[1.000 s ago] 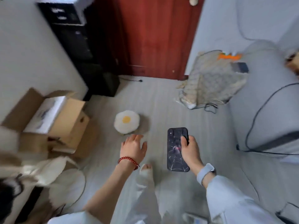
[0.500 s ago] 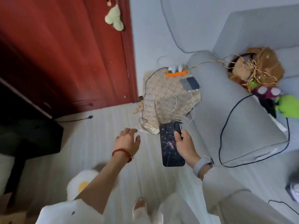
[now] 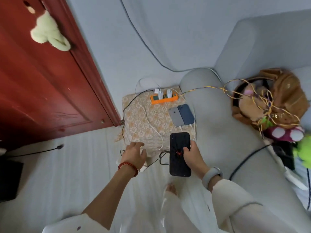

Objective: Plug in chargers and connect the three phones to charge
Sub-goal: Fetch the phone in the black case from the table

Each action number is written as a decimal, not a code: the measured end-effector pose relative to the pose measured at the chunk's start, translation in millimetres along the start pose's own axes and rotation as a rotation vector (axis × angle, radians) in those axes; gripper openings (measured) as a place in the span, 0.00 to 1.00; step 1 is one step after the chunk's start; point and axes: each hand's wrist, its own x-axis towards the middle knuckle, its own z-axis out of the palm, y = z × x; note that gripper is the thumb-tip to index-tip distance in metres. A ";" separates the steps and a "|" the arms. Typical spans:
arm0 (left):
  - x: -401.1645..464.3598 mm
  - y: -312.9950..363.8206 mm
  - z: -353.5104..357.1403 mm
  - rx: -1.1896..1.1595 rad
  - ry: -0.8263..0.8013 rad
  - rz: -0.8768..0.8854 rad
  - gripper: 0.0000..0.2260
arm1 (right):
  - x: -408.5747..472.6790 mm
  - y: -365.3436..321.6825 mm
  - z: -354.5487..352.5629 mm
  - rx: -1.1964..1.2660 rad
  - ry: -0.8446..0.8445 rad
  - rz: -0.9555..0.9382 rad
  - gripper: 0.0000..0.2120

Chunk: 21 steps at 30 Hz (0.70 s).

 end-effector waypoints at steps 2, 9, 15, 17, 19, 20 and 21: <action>36.7 8.1 7.6 -0.042 0.003 -0.049 0.15 | 43.7 -6.3 -3.5 -0.041 -0.025 0.012 0.13; 156.3 -18.9 17.0 -0.108 0.001 -0.227 0.16 | 172.0 -30.7 28.7 -0.139 -0.127 0.061 0.13; 284.0 -65.4 38.2 -0.081 -0.052 -0.385 0.21 | 274.9 -28.5 84.0 -0.278 -0.171 0.054 0.16; 321.0 -79.2 47.4 -0.048 -0.066 -0.416 0.23 | 301.3 -23.7 99.9 -0.296 -0.188 0.072 0.18; 346.9 -89.2 54.5 -0.006 -0.059 -0.412 0.25 | 320.5 -19.1 108.8 -0.300 -0.214 0.107 0.15; 358.1 -93.2 58.2 0.016 -0.048 -0.405 0.26 | 329.8 -17.0 111.9 -0.293 -0.227 0.132 0.14; 367.9 -96.4 61.2 0.039 -0.031 -0.396 0.27 | 337.4 -14.5 113.9 -0.287 -0.236 0.148 0.14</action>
